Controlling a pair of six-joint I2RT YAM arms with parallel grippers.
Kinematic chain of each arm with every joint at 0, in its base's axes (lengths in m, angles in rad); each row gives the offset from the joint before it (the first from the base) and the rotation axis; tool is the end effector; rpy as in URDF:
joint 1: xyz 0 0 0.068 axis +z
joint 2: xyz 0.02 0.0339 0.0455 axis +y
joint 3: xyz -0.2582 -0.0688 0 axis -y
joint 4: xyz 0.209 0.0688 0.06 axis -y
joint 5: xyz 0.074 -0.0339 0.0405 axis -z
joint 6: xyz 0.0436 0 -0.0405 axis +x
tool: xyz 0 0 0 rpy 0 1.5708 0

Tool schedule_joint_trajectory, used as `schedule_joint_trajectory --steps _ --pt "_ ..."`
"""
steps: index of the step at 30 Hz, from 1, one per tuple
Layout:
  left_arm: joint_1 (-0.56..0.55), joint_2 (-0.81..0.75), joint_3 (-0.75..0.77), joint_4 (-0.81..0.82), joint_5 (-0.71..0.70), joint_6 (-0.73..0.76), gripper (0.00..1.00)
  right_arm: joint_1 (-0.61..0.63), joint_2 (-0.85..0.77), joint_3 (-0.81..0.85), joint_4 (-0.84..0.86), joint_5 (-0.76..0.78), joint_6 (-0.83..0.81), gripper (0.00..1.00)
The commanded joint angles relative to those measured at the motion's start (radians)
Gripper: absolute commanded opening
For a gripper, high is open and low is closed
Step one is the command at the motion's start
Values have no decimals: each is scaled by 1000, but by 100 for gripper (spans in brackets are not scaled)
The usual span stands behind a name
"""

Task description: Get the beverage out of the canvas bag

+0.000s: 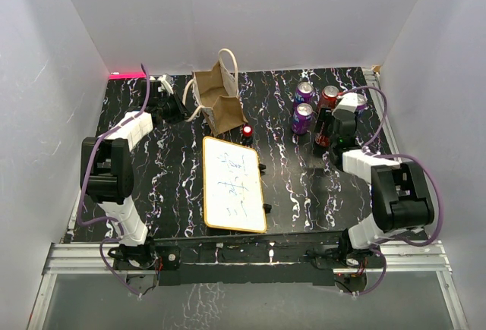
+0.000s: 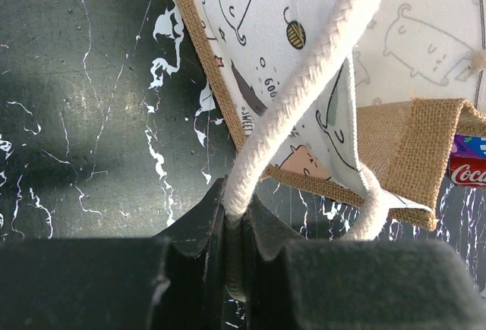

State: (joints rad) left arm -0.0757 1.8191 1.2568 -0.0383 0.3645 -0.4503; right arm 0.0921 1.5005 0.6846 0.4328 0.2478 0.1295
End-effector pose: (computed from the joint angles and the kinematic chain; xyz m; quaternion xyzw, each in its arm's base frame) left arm 0.3846 -0.0448 0.2383 -0.0790 0.8705 -0.2740 0.4011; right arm 0.2963 0.0166 0.2165 0.0845 0.8210 -0.0404 0.5632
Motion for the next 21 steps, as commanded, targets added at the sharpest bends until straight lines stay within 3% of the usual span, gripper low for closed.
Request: schedule_joint_trajectory --steps 1,15,17,21 --pt "2 -35 17 -3 21 -1 0 -26 23 79 241 2 -61 8" --pt "2 -38 16 -5 17 1 0 -43 113 58 392 -140 -44 10" --pt "2 -35 18 -4 23 0 0 -44 115 40 404 -142 -39 17" --pt "2 -33 19 -5 25 -1 1 -44 102 42 349 -116 -40 45"
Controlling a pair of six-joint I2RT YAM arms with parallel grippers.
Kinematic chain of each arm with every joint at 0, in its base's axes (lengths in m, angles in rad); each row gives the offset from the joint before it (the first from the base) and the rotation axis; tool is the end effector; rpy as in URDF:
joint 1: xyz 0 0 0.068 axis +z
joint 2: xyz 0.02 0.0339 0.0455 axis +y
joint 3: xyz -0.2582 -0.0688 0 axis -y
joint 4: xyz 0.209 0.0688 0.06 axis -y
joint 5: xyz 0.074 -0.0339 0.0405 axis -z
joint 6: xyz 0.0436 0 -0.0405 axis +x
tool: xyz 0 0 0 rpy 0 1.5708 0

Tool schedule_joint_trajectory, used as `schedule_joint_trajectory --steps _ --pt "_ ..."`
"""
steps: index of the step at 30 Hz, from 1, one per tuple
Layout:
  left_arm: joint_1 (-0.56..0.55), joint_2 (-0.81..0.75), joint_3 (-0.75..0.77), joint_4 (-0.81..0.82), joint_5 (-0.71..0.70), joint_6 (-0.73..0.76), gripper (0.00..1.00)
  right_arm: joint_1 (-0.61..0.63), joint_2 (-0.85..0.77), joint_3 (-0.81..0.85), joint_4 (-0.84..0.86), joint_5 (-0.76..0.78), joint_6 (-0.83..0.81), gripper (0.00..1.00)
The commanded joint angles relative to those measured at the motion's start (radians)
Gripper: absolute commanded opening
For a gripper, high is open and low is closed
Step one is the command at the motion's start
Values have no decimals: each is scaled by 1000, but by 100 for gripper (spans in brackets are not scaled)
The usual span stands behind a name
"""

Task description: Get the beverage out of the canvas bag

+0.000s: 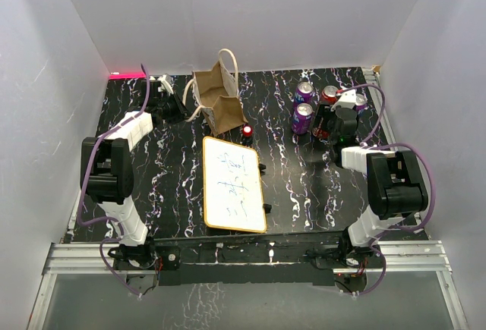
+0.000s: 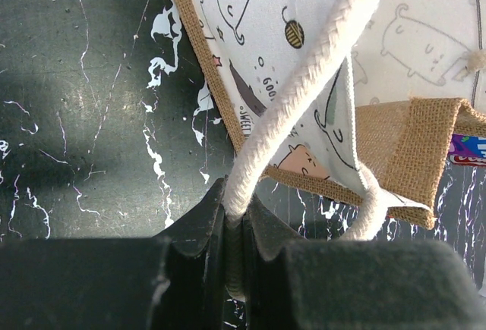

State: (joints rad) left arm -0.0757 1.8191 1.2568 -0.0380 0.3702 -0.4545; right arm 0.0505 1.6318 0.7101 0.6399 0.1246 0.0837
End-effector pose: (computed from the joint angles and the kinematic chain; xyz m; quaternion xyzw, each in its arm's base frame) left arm 0.3846 -0.0450 0.2384 -0.0794 0.8701 -0.2772 0.3998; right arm 0.3224 0.0109 0.2084 0.0506 0.7971 -0.0095 0.6016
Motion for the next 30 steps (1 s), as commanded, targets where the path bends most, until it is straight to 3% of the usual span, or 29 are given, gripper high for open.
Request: schedule_joint_trajectory --steps 1,5,10,14,21,27,30 --pt "3 -34 19 -6 18 4 2 -2 -38 17 123 18 6 48" --pt "1 -37 18 -5 16 5 4 -2 -73 8 74 56 -1 58" --pt "-7 -35 19 -12 3 17 6 -3 -100 11 36 45 -7 82" --pt "-15 -37 19 -23 -26 36 10 -1 -140 11 -15 17 4 91" --pt "-36 -38 16 -31 -64 59 27 49 -313 7 -338 27 207 98" --pt "-39 -69 3 -17 -93 73 50 337 -520 -92 -581 147 240 98" --pt "-40 -70 40 -58 -103 83 64 402 -577 -113 -684 83 313 98"
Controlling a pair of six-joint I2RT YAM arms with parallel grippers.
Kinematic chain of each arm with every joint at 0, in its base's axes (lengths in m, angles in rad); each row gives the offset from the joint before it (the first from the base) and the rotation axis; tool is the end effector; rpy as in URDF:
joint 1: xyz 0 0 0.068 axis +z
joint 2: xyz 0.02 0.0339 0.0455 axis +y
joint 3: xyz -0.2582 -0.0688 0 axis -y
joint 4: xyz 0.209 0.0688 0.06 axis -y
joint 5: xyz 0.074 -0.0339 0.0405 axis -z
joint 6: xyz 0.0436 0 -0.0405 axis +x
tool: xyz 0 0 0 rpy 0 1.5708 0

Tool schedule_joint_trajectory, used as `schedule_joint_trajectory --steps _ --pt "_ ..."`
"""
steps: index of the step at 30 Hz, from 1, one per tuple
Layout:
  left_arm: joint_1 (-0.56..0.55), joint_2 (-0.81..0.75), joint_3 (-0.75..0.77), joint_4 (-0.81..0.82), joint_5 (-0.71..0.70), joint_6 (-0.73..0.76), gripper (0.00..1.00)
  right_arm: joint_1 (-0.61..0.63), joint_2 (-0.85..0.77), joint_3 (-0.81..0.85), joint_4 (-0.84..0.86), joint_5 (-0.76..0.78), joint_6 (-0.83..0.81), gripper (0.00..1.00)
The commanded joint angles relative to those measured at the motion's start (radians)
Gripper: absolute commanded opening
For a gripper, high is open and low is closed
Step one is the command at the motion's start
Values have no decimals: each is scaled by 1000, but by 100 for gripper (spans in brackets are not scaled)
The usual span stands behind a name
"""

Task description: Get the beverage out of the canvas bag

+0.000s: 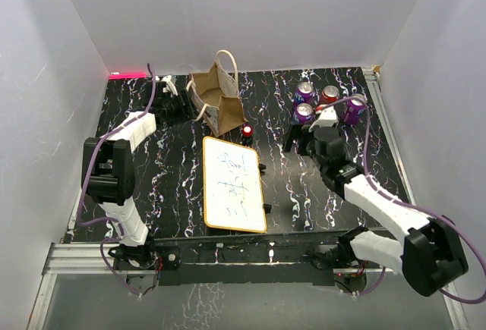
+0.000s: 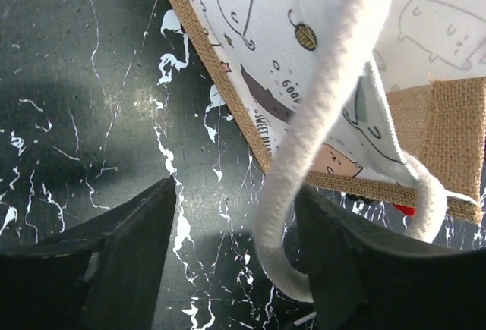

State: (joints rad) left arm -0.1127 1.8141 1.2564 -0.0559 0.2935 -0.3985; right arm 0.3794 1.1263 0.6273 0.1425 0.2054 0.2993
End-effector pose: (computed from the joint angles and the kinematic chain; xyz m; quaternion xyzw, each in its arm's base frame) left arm 0.3820 -0.0559 0.2378 -0.0584 0.8787 -0.2408 0.4080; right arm 0.2174 0.0771 0.2586 0.0257 0.8186 0.1095 0.5632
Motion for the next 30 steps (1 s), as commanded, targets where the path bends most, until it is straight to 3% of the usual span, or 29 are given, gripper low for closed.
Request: schedule_joint_trajectory --steps 1,4,7,8,19,30 --pt "-2 -70 54 -48 -28 27 68 82 -70 -20 -224 -58 104 98" --pt "-2 -82 97 -79 -26 22 78 112 -16 28 -339 -173 104 98" --pt "-2 -103 129 -107 -18 14 95 142 48 81 -398 -199 92 98" --pt "-2 -114 138 -118 -20 12 97 149 59 94 -404 -202 84 98" --pt "-2 -274 223 -301 -172 67 97 158 58 375 -509 -163 -23 98" --pt "-14 -610 260 -214 123 150 97 157 -189 650 -653 -118 -94 98"
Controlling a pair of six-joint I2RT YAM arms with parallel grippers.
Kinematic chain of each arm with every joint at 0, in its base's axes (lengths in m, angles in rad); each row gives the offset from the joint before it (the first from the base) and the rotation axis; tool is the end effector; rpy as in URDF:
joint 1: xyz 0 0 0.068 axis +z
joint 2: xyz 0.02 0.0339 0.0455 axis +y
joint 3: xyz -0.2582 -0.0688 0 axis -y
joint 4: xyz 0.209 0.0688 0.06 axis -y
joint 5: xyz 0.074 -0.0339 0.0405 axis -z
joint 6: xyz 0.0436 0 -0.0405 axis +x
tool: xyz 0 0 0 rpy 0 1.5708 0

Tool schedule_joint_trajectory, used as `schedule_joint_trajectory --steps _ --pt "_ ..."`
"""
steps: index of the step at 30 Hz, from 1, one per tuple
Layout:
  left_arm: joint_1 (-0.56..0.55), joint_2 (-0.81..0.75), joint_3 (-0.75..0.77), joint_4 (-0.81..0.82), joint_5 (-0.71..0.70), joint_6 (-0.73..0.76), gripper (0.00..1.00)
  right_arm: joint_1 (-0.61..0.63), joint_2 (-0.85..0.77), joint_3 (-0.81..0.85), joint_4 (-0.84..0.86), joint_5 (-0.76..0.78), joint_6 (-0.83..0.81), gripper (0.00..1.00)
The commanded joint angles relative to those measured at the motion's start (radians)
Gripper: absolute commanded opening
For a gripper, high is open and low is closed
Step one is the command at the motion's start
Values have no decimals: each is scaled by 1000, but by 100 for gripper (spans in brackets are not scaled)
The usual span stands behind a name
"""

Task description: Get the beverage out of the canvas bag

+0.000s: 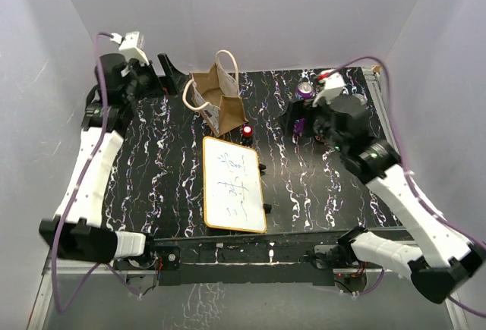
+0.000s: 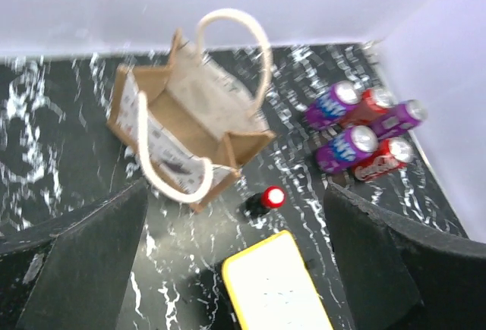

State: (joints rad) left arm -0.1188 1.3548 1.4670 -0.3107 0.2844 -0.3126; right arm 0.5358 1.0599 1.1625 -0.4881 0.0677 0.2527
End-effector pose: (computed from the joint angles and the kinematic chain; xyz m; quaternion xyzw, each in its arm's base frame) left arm 0.2758 -0.0452 0.4259 0.0153 0.7710 -0.2413 0.5892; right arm 0.1772 0.1018 0.3756 -0.0982 0.8234 0.1885 0.5262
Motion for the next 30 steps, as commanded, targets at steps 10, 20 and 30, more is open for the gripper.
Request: schedule_joint_trajectory --steps 10,20,30 --pt "-68 -295 182 -100 175 231 97 0 -200 330 -132 123 -19 98" --pt "-157 -386 152 -137 72 255 97 1 -155 367 -169 170 27 98" --pt "-157 -415 110 -78 52 224 97 1 -156 405 -181 257 55 98"
